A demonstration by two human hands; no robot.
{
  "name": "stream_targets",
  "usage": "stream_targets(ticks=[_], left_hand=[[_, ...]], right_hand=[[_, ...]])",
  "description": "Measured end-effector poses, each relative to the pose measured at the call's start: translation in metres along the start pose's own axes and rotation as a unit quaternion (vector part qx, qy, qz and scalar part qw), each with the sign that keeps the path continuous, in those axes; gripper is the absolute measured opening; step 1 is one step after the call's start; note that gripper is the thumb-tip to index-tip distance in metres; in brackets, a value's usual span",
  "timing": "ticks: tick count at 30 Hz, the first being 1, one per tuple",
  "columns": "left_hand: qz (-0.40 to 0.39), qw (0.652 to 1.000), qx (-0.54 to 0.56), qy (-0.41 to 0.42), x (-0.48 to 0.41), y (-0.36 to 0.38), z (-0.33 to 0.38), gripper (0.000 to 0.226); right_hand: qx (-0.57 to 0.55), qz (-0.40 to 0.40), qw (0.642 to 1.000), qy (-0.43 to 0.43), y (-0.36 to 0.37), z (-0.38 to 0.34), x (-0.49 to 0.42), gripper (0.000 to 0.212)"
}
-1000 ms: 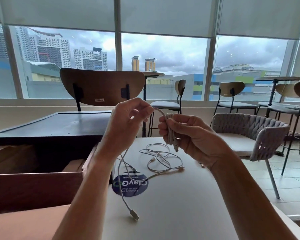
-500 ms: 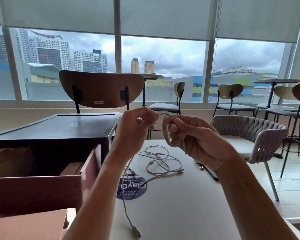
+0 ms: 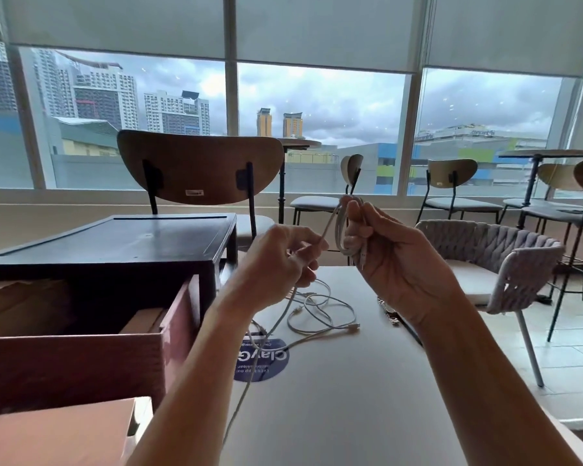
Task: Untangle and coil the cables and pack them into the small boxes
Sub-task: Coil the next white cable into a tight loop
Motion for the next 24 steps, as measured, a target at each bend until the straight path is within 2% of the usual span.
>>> stream_targets(ticks=[3,6,9,14,18,21,24], left_hand=[[-0.061,0.998,-0.016,-0.023,0.002,0.003,0.002,0.026],[-0.100,0.991,-0.078,-0.036,0.007,0.004,0.007,0.033],[-0.142,0.985,-0.085,-0.056,0.010,0.007,0.007,0.030],[-0.185,0.977,-0.078,-0.068,0.015,0.004,0.008,0.023],[-0.203,0.968,-0.141,-0.052,0.015,0.008,0.012,0.022],[-0.206,0.958,-0.198,-0.002,0.013,0.011,0.019,0.019],[-0.123,0.971,-0.187,0.080,0.009,0.004,0.032,0.012]], right_hand=[[-0.043,0.049,0.997,-0.035,-0.006,0.000,0.000,0.025],[-0.073,0.070,0.993,-0.053,-0.008,0.001,0.000,0.040],[-0.040,0.123,0.988,-0.082,-0.015,-0.001,0.003,0.040],[0.111,0.227,0.963,-0.096,-0.030,-0.008,0.011,0.026],[0.170,0.258,0.949,-0.070,-0.028,-0.006,0.014,0.022],[0.310,0.251,0.917,-0.027,-0.027,-0.006,0.013,0.023],[0.475,0.187,0.857,0.066,-0.023,-0.003,0.010,0.023]])
Point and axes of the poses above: each hand's wrist, its own x-axis away from the middle knuckle, its own y-axis out of the palm, z = x × y, the point moved 6 cm from there along -x, towards the middle knuckle, and after that the axes turned 13 degrees about -z, right-handed, at the moved point
